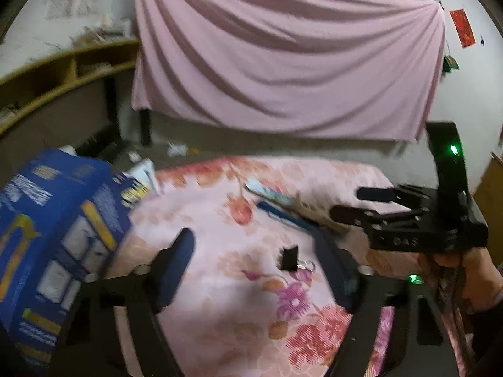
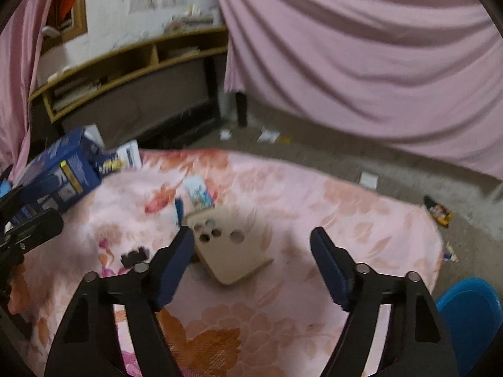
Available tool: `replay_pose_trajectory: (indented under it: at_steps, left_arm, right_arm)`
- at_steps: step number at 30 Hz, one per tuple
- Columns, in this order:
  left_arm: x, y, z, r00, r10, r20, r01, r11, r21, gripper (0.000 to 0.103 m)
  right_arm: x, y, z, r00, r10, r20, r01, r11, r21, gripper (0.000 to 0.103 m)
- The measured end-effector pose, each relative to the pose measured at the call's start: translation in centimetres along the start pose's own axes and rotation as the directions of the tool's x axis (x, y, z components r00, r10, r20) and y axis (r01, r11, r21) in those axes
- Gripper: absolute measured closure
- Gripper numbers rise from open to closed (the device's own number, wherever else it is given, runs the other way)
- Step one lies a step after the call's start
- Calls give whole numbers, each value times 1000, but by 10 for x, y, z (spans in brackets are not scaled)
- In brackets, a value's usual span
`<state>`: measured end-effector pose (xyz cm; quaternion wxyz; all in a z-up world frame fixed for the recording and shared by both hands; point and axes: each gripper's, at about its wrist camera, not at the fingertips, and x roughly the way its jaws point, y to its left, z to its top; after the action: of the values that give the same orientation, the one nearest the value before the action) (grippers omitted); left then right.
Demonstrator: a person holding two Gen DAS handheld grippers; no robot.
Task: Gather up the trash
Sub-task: 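Move both tools back over the bed toward the beige phone case, then grasp the beige phone case with the right tool and lift it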
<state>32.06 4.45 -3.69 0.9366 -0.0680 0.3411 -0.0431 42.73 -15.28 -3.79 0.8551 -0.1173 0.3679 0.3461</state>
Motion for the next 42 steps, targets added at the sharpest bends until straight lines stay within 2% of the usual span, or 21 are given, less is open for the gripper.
replay_pose_trajectory:
  at_steps: [4,10,14,16,19,21,24,34,42]
  left_arm:
    - [16,-1,1,995,-65,-74,65,998,-2,50]
    - [37,-4,1,978,-121,-169,123,992,-4,60]
    - [48,-7,2,971,-130,-200,133,991,-1,67]
    - [52,-9,2,968,-132,-212,137,991,10,74]
    - [56,-14,0,966,-104,-236,118,992,45,85]
    - [59,-18,0,966,-87,-243,106,992,67,87]
    - [61,-22,0,967,-66,-247,90,992,87,91]
    - [58,-21,0,982,-31,-188,49,995,90,91]
    - [37,-29,9,995,6,-103,5,994,107,91]
  right_arm:
    - [15,-1,-1,997,55,-58,-54,998,17,32]
    - [28,-3,1,991,90,-102,-86,996,40,32]
    - [36,-4,1,985,98,-143,-93,995,42,33]
    - [36,-5,1,984,104,-142,-98,994,43,37]
    - [36,-6,0,984,110,-142,-104,993,50,37]
    - [37,-5,-1,983,112,-146,-106,993,49,37]
    - [35,-4,-2,982,117,-149,-111,993,50,38]
    - [25,-3,-9,986,108,-128,-100,993,67,40]
    - [1,-2,-13,996,80,-41,-77,995,62,40]
